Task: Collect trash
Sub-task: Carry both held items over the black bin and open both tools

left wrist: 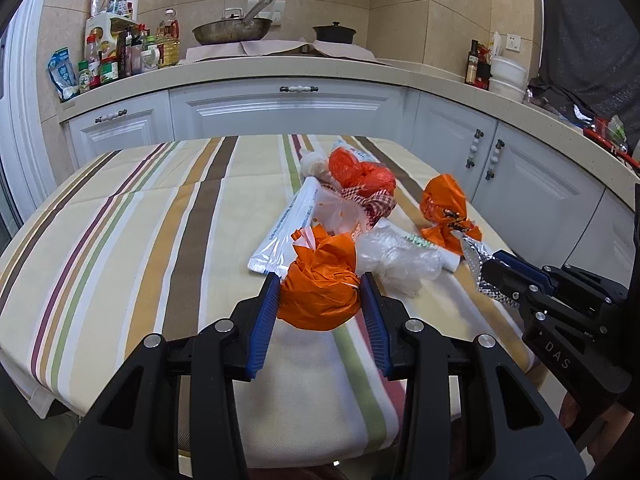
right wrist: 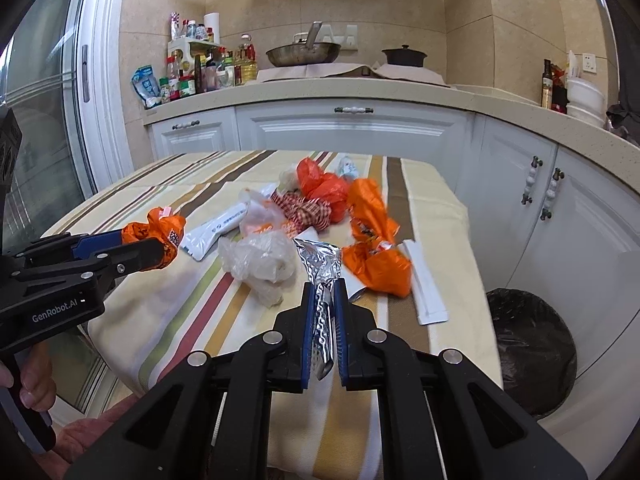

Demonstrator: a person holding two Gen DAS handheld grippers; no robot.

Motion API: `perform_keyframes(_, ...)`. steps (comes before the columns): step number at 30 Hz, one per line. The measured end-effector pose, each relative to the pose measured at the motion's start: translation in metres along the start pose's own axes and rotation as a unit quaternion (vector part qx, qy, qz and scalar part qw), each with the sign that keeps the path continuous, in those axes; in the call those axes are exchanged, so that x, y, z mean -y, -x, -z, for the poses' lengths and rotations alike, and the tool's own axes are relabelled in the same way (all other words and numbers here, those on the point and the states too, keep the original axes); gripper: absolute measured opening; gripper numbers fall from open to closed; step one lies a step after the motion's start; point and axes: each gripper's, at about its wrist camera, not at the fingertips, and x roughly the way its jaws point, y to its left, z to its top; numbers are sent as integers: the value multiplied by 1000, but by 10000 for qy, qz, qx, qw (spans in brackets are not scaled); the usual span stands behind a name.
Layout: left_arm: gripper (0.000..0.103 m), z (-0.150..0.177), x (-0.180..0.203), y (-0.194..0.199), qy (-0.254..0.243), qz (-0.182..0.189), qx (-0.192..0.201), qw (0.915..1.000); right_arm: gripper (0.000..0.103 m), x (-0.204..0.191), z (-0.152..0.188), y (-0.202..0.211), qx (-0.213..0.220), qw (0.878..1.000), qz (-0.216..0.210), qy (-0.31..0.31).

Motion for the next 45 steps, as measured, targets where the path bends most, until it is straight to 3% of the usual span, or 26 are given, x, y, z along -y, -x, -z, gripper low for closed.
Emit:
perform_keyframes(5, 40, -13, 18, 2, -99, 228, 155, 9996, 11, 22, -9, 15, 222, 9993, 282, -124)
perform_keyframes(11, 40, -30, 60, -12, -285, 702, 211, 9969, 11, 68, -8, 33, 376, 9944, 912, -383)
perform_keyframes(18, 40, -48, 134, -33, -675, 1165, 350, 9903, 11, 134, -2, 49, 420, 9818, 1681, -776)
perform_keyframes(23, 40, -56, 191, -54, -943, 1479, 259, 9842, 11, 171, 8, 48, 378, 9754, 1950, -951)
perform_keyframes(27, 40, -58, 234, -76, -1182, 1573, 114, 9804, 11, 199, 15, 42, 354, 9707, 2102, -1110)
perform_keyframes(34, 40, -57, 290, -132, -1294, 1396, -326, 9812, 11, 240, 23, 22, 262, 9673, 2145, -1331)
perform_keyframes(36, 41, -57, 304, -148, -1337, 1324, -422, 9812, 25, 251, 26, 16, 315, 9652, 2161, -1437)
perform_keyframes(37, 43, -56, 309, -154, -1336, 1314, -475, 9811, 42, 257, 28, 13, 321, 9630, 2214, -1505)
perform_keyframes(40, 57, -56, 316, -167, -1287, 1192, -521, 9831, 46, 273, 32, 10, 331, 9572, 2299, -1725)
perform_keyframes(45, 59, -58, 308, -160, -1230, 1279, -520, 9828, 52, 276, 31, 16, 345, 9536, 2400, -1786)
